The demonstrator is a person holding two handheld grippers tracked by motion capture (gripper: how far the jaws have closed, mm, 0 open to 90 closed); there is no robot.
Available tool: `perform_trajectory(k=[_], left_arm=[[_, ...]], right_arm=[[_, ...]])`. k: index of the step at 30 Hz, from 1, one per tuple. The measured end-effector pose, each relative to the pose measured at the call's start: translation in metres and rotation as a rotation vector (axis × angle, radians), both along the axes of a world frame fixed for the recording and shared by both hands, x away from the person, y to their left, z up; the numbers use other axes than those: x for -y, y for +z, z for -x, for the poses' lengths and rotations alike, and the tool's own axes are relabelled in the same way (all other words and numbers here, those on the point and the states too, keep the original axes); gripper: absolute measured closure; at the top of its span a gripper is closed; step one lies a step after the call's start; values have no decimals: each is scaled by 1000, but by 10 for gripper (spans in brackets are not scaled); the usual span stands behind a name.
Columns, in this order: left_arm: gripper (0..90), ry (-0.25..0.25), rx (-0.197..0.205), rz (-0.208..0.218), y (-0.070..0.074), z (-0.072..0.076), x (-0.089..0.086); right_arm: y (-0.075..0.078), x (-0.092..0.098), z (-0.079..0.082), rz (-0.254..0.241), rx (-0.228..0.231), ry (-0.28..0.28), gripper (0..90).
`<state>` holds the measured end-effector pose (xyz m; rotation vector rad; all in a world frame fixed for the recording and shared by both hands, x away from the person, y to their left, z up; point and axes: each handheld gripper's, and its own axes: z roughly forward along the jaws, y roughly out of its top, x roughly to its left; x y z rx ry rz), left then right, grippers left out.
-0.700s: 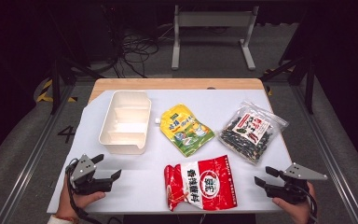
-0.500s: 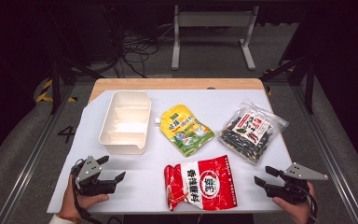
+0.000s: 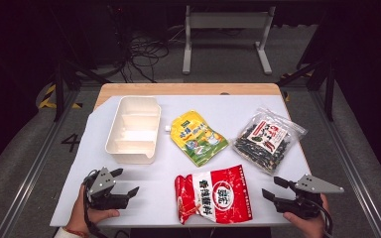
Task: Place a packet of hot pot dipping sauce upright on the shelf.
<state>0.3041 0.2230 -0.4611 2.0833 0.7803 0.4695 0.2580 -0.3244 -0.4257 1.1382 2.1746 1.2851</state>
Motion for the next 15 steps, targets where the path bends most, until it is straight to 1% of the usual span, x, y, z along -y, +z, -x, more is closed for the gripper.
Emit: perform_trajectory(k=[4, 7, 9, 10, 11, 12, 15], left_arm=[[171, -10, -6, -4, 0, 0, 1], [171, -11, -9, -5, -1, 0, 2], [171, -13, -9, -8, -1, 0, 3], [171, -14, -7, -14, -1, 1, 5], [171, -14, -7, -14, -1, 1, 5], [171, -20, -7, -14, -1, 0, 5], [172, -22, -4, -20, -1, 1, 7]], right_arm=[[3, -13, 2, 5, 5, 31, 353], [6, -20, 3, -12, 2, 52, 348], [6, -23, 4, -14, -1, 56, 347], [6, -27, 4, -24, -7, 64, 343], [6, -27, 4, -24, -7, 64, 343], [6, -31, 3, -21, -16, 77, 336], [3, -36, 2, -21, -37, 97, 319]])
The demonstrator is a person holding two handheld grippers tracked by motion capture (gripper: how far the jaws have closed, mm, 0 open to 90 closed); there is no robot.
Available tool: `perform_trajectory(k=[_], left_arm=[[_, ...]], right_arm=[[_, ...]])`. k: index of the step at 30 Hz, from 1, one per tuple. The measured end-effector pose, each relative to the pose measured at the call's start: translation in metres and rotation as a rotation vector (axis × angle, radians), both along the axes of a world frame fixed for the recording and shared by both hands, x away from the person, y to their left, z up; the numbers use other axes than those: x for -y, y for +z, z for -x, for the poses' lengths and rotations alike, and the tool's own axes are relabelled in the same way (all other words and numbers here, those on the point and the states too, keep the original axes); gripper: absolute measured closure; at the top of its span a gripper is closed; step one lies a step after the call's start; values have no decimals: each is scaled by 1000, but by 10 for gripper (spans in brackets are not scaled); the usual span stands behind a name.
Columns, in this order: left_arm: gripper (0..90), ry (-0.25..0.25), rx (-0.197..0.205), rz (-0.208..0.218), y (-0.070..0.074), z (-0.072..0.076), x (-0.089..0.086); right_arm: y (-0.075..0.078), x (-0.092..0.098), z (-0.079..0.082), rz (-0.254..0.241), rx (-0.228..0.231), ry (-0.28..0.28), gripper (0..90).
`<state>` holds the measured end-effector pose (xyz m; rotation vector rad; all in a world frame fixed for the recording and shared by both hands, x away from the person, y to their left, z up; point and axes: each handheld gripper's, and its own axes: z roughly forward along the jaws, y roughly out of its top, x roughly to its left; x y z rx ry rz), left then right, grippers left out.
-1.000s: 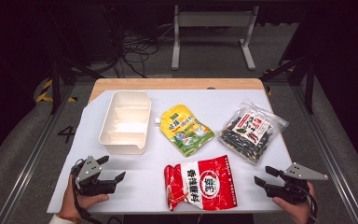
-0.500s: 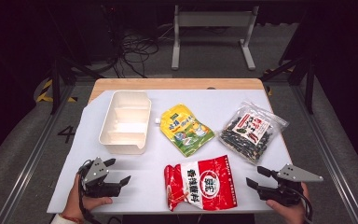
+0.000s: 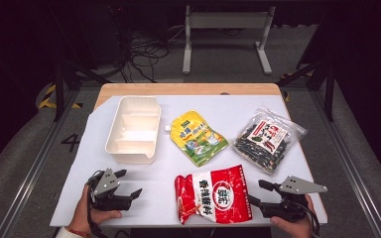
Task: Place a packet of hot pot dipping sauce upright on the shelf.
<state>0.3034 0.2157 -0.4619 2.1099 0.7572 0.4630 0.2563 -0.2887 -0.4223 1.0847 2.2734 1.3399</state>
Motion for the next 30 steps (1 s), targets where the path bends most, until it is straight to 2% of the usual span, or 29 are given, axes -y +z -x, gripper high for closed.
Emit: perform_trajectory(k=[4, 11, 13, 19, 26, 29, 30], left_arm=[[171, -4, -4, -1, 0, 0, 1], [171, -6, -6, 3, 0, 0, 2], [171, -6, -6, 6, 0, 0, 2], [170, -17, -8, -1, 0, 0, 6], [165, -28, -8, 1, 1, -1, 9], [164, -28, -6, 6, 1, -1, 9], [164, -29, -4, 4, 2, -1, 9]], right_arm=[[-7, -4, -3, -7, -52, 26, 291], [-12, -11, -5, -1, -85, 56, 301], [-16, -15, -7, -2, -122, 76, 305], [-23, -27, -11, 11, -163, 117, 327], [-26, -32, -12, 12, -175, 142, 349], [-26, -35, -12, 12, -174, 159, 388], [-26, -36, -12, 10, -176, 165, 427]])
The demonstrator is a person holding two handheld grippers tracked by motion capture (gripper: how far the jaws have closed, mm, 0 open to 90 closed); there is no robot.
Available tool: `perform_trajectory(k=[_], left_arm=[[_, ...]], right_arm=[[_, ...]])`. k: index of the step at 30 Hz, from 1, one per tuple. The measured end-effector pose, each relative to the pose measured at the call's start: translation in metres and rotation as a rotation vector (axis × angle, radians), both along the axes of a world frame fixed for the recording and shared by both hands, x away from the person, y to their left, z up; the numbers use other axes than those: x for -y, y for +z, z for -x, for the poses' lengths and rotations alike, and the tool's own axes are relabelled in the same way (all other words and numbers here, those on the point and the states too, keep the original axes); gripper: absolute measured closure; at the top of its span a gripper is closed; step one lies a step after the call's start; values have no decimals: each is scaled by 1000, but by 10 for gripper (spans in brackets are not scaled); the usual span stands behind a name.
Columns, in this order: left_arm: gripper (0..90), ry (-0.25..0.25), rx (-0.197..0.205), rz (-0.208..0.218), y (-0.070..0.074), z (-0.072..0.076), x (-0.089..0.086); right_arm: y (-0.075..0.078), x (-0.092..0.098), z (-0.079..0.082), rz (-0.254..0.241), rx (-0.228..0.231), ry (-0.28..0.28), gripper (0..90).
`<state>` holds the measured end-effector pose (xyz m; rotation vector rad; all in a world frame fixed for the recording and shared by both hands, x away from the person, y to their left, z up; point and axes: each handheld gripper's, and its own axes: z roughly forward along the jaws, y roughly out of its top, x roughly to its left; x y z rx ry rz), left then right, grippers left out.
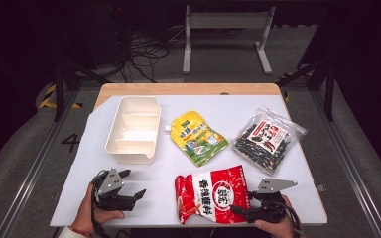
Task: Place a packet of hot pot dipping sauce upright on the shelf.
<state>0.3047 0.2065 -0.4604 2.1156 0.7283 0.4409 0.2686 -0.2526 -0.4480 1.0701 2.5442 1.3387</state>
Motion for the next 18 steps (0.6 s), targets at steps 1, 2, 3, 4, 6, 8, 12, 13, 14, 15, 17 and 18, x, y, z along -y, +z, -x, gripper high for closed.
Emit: perform_trajectory(k=[1, 2, 3, 4, 6, 8, 12, 13, 14, 15, 17, 18], left_arm=[[164, 0, 0, 0, 0, 0, 0], [163, 1, -4, 4, 0, -1, 1], [163, 1, -4, 4, 0, -1, 1], [163, 1, 1, 8, 1, -1, 2], [163, -16, 6, 11, 3, -3, 6], [163, -26, 8, 12, 4, -3, 9], [163, -38, 5, 14, 6, -4, 13], [163, -42, 6, 15, 6, -4, 14], [162, -41, 7, 16, 7, -4, 15], [162, -43, 6, 16, 7, -5, 15], [162, -51, 2, 23, 8, -6, 17], [163, -55, -1, 28, 8, -6, 18]], right_arm=[[0, -1, 0, -4, -1, 4, 457], [0, -2, 0, -5, 3, 11, 491], [0, -3, -1, -5, 3, 16, 515], [0, -3, -1, -5, 3, 16, 515], [0, -4, -2, -7, 7, 29, 601], [0, -5, -3, -5, 9, 29, 632], [1, -6, -4, -4, 17, 35, 696], [1, -6, -5, -2, 21, 39, 723], [2, -6, -6, -8, 22, 41, 747], [2, -7, -7, -8, 24, 41, 761], [3, -7, -9, -5, 26, 48, 788], [3, -8, -10, -5, 30, 48, 808]])
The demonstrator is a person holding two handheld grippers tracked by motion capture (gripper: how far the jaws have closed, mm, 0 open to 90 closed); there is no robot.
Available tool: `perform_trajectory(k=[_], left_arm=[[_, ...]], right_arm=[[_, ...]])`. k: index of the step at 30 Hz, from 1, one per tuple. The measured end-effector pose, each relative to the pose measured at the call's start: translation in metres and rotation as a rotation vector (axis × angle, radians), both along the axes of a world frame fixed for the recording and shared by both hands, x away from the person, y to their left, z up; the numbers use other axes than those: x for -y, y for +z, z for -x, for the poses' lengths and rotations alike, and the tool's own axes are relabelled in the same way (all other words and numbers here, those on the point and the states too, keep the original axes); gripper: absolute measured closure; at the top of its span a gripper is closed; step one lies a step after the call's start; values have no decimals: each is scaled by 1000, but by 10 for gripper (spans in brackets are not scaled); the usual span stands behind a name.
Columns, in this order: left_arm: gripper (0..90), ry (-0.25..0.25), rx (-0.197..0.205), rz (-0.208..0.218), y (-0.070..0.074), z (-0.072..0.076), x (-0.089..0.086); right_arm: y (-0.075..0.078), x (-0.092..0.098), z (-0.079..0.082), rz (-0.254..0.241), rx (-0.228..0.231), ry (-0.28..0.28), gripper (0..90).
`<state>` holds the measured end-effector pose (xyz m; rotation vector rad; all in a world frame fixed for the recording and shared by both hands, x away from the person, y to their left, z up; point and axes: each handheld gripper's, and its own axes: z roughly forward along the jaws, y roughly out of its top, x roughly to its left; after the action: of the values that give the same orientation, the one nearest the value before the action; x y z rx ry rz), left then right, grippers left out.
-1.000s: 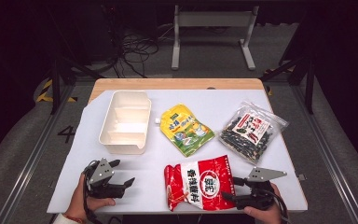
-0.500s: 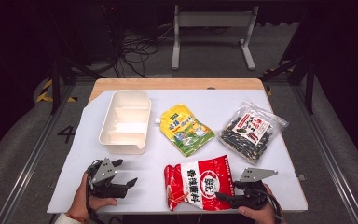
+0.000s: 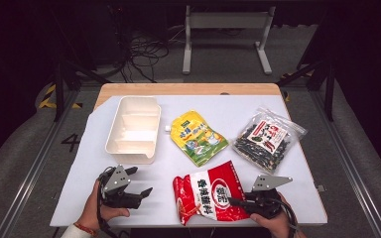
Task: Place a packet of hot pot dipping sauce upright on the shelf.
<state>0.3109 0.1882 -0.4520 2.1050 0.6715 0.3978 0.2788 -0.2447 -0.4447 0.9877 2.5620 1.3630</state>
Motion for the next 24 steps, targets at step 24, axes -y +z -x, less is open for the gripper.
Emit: perform_trajectory(k=[24], left_arm=[[159, -193, -85, -45, 0, -26, 65]], right_arm=[[26, -44, -32, 108, 177, 87, 892]])
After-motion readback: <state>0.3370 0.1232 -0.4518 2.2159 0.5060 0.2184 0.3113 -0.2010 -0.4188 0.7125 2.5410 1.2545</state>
